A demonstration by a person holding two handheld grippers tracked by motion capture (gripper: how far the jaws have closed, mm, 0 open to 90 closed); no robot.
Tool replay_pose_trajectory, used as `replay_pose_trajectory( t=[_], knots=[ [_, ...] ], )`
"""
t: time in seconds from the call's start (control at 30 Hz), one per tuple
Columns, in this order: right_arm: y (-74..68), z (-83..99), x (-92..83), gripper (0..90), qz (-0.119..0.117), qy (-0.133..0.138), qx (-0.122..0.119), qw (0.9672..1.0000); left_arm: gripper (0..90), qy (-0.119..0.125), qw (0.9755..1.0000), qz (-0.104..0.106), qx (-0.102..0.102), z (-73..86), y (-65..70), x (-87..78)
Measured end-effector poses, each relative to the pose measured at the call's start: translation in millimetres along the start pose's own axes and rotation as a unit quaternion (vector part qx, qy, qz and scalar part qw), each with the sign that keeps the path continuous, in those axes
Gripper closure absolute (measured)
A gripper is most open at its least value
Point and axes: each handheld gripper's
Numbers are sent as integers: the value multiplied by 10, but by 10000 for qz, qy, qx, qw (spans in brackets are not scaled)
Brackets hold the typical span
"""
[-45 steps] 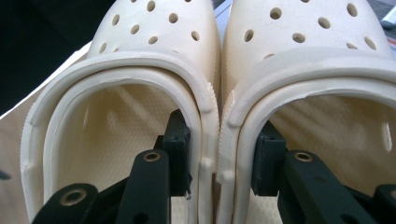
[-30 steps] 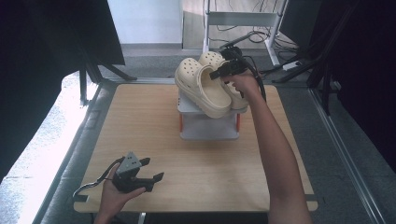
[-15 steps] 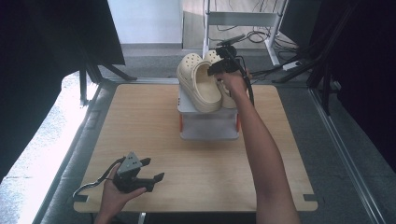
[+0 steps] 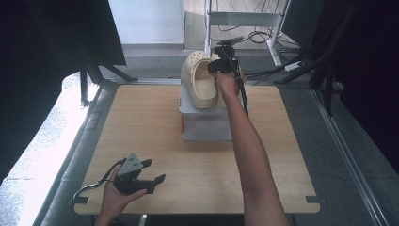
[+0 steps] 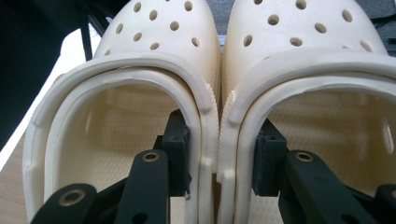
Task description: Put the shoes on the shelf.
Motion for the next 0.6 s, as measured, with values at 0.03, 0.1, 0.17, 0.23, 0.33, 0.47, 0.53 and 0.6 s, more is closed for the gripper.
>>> replay_pose_trajectory(
  t=[0.03, 0.1, 0.17, 0.23, 0.33, 0.47, 0.53, 0.6],
  knots=[
    [-4, 9, 11, 651, 35, -8, 19, 10000, 250, 0, 10000, 0, 3, 0, 0, 0],
    [-7, 26, 28, 649, 81, -29, 43, 10000, 250, 1, 10000, 2, -1, -1, 0, 2],
    [-9, 42, 31, 648, 99, 16, 34, 9999, 250, -1, 10000, 1, -1, 1, 1, 5],
    [-23, 48, 24, 649, 168, 54, 53, 9998, 250, -5, 10000, 0, -2, 2, 2, 10],
    [-27, 50, 26, 650, 262, 96, 77, 9996, 249, -8, 10000, -1, -4, 2, 4, 11],
    [-46, 68, 33, 646, 350, 150, 58, 9993, 250, -4, 10000, -1, -3, 0, 1, 9],
    [-64, 80, 33, 637, 351, 183, -2, 9992, 250, -8, 10000, 2, -5, 2, 4, 13],
    [-74, 90, 38, 616, 333, 209, -11, 9992, 250, -13, 10000, 6, -6, 3, 7, 14]
  ],
)
Point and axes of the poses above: each handheld gripper's, and its own axes: x roughly forward along the jaws, z roughly out of its underside, y roughly to its right, and after that the axes turned 9 degrees about y, right-handed
